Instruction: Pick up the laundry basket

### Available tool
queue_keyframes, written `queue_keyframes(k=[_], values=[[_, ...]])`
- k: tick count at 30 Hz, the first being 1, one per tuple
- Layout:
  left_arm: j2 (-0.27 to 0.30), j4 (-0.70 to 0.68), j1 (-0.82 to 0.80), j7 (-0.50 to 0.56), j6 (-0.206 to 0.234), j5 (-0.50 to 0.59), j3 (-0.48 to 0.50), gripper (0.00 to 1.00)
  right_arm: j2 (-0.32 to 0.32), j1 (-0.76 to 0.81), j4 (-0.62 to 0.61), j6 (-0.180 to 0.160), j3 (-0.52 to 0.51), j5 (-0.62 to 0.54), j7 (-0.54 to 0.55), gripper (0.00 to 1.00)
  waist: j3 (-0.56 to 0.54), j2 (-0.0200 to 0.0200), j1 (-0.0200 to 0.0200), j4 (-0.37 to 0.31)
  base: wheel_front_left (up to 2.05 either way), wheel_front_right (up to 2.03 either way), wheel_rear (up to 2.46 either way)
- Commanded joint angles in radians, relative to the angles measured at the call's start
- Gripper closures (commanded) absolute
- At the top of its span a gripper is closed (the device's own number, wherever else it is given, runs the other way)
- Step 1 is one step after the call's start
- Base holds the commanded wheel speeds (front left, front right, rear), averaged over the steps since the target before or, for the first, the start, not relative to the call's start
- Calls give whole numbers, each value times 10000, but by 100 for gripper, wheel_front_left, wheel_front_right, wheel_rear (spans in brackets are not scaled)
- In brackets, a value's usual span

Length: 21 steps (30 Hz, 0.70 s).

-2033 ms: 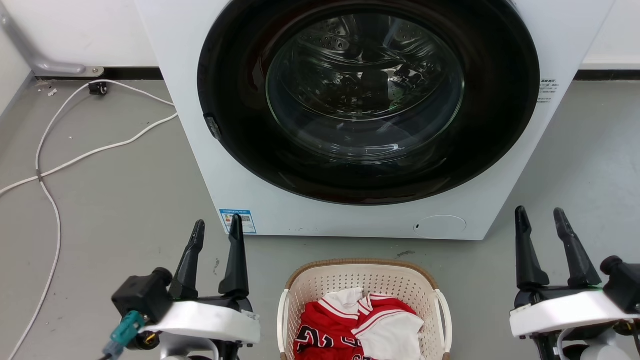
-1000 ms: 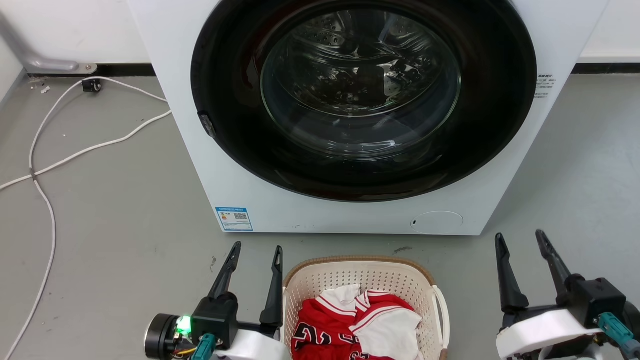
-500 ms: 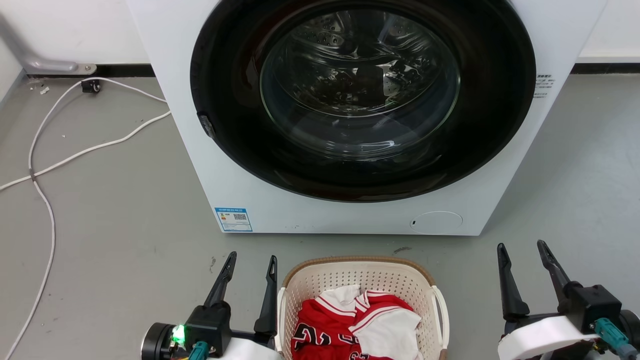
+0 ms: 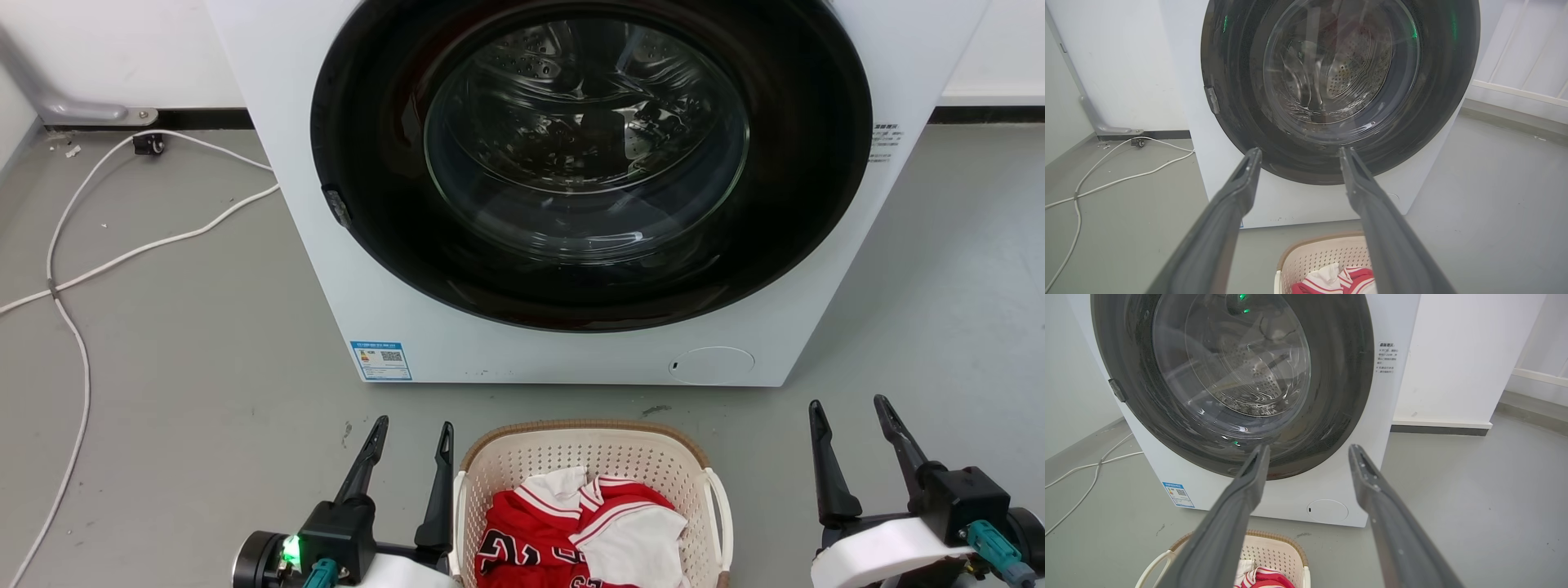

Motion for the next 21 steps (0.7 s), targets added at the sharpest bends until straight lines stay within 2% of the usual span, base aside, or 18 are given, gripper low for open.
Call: queue_keyframes(k=[1, 12, 21], values=[[-14, 13, 96, -52, 3, -47, 10, 0, -37, -17, -1, -7, 7, 36, -23, 0, 3, 0, -1, 4, 0, 0, 0], [-13, 375, -224, -49, 72, -398, -24, 0, -36, -307, 224, -7, -126, -209, -23, 0, 616, 0, -1, 32, 0, 0, 0], [-12, 1224, -1834, -41, 148, -332, 4, 0, -25, -1659, 1170, -7, -105, -463, -23, 0, 3002, 0, -1, -16, 0, 0, 0]])
